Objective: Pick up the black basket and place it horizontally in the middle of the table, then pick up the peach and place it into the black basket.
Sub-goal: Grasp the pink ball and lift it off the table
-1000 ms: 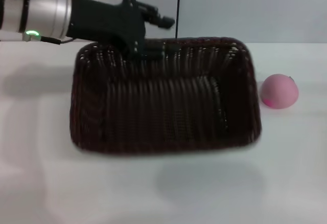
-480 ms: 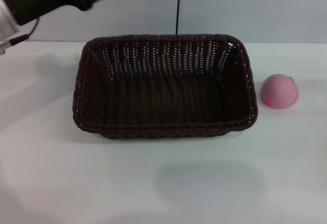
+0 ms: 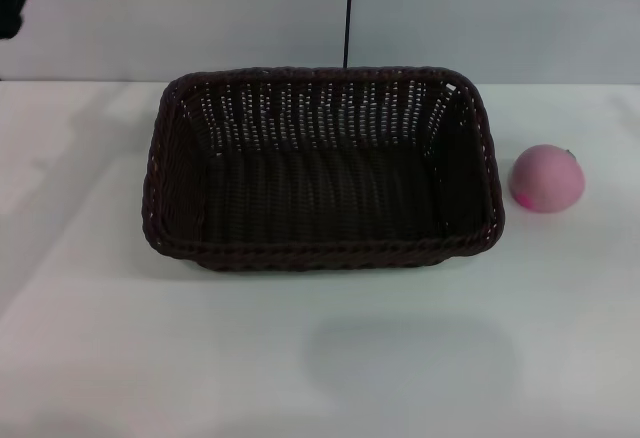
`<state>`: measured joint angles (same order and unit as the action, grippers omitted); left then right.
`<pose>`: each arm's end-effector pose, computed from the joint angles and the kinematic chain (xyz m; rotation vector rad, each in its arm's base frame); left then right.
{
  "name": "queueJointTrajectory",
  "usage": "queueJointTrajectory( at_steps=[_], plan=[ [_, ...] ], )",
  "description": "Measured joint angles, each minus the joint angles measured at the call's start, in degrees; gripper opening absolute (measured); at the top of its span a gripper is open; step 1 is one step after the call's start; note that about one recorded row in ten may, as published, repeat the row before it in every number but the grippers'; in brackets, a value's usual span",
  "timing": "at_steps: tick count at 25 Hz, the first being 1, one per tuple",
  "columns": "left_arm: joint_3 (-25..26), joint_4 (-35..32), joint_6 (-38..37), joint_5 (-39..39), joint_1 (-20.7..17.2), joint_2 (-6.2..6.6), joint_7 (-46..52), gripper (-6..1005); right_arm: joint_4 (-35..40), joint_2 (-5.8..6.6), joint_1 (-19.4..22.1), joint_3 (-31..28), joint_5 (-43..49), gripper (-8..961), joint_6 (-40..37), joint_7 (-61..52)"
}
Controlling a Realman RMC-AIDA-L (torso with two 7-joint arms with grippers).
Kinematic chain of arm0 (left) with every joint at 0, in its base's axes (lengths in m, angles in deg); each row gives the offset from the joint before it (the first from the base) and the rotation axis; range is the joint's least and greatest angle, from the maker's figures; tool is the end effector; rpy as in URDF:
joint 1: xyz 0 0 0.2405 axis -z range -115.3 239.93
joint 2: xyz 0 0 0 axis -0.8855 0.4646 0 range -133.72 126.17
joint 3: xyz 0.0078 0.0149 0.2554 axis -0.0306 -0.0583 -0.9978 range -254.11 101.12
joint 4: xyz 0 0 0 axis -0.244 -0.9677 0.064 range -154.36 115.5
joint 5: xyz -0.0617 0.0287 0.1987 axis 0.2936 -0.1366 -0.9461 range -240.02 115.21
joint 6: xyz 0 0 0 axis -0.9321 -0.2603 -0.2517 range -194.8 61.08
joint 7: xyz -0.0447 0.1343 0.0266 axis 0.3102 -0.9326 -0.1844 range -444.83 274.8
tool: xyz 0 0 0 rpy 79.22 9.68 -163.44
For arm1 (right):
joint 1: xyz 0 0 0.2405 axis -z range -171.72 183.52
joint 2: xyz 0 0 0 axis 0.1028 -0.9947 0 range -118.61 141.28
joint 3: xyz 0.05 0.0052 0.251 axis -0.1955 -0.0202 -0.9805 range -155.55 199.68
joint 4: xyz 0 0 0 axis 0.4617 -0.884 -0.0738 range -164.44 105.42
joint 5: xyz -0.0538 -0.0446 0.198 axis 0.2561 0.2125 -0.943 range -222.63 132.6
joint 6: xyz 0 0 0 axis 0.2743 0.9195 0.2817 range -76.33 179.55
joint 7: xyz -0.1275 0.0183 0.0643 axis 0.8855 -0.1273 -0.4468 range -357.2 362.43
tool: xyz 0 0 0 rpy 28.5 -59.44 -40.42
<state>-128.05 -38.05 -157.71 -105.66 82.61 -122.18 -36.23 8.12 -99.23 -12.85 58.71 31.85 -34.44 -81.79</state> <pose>-0.2912 0.3115 0.0636 -1.6719 -0.4305 -1.3564 0.3118 0.3254 0.1386 -1.9994 0.7175 1.1663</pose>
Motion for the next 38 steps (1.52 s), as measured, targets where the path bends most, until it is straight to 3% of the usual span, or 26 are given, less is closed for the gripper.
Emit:
queueJointTrajectory(
  at_steps=[1, 3, 5, 7, 8, 9, 10, 11, 16, 19, 20, 21, 25, 38],
  plan=[
    [0.0, 0.0, 0.0, 0.0, 0.0, 0.00, 0.0, 518, 0.0, 0.00, 0.0, 0.0, 0.0, 624, 0.0, 0.0],
    [0.0, 1.6, -0.7, 2.2, -0.6, 0.01, -0.4, 519, 4.9, 1.23, -1.2, -1.1, 7.6, 624, -1.3, -6.0],
    [0.0, 2.9, -0.9, 4.4, -1.3, 0.04, -0.4, 519, 13.9, 1.93, -3.3, -2.6, 20.7, 625, -3.7, -15.3],
    [0.0, 2.9, -0.9, 4.4, -1.3, 0.04, -0.4, 518, 16.7, 2.30, -4.3, -2.7, 25.1, 625, -4.9, -18.8],
    [0.0, 3.6, -0.8, 5.3, -1.7, 0.08, -0.3, 517, 20.9, 3.16, -6.9, -3.1, 32.8, 624, -7.5, -25.5],
    [0.0, 3.7, -0.7, 5.4, -1.7, 0.09, -0.3, 517, 20.9, 3.16, -6.9, -3.1, 32.8, 624, -7.5, -25.5],
    [0.0, 4.0, -0.6, 5.5, -1.7, 0.11, -0.1, 518, 22.7, 4.02, -9.5, -3.5, 39.0, 623, -9.8, -29.7],
    [0.0, 4.0, -0.6, 5.5, -1.7, 0.11, -0.1, 518, 22.7, 4.02, -9.5, -3.5, 39.0, 623, -9.8, -29.7],
    [0.1, 5.6, -0.5, 6.1, -1.2, 0.04, 0.2, 515, 23.7, 5.08, -16.4, -2.2, 55.6, 620, -12.5, -35.2],
    [0.0, 5.9, -0.6, 6.3, -1.1, -0.01, 0.3, 513, 23.7, 4.09, -19.2, -0.9, 62.5, 618, -11.6, -35.7],
    [-0.1, 6.2, -0.6, 6.3, -1.1, -0.02, 0.3, 513, 23.5, 3.11, -20.6, 0.5, 66.1, 617, -10.2, -35.9],
    [-0.1, 6.2, -0.6, 6.3, -1.1, -0.02, 0.3, 513, 23.5, 3.11, -20.6, 0.5, 66.1, 617, -10.2, -35.9],
    [0.0, 7.0, -0.4, 6.3, -1.1, -0.05, 0.3, 513, 20.3, 1.02, -23.1, 3.6, 71.5, 615, -5.9, -36.2],
    [-0.5, 7.5, -0.1, 5.9, -0.7, -0.01, 0.8, 513, 11.6, -1.69, -26.0, 12.2, 72.6, 607, 2.5, -36.1]
  ],
)
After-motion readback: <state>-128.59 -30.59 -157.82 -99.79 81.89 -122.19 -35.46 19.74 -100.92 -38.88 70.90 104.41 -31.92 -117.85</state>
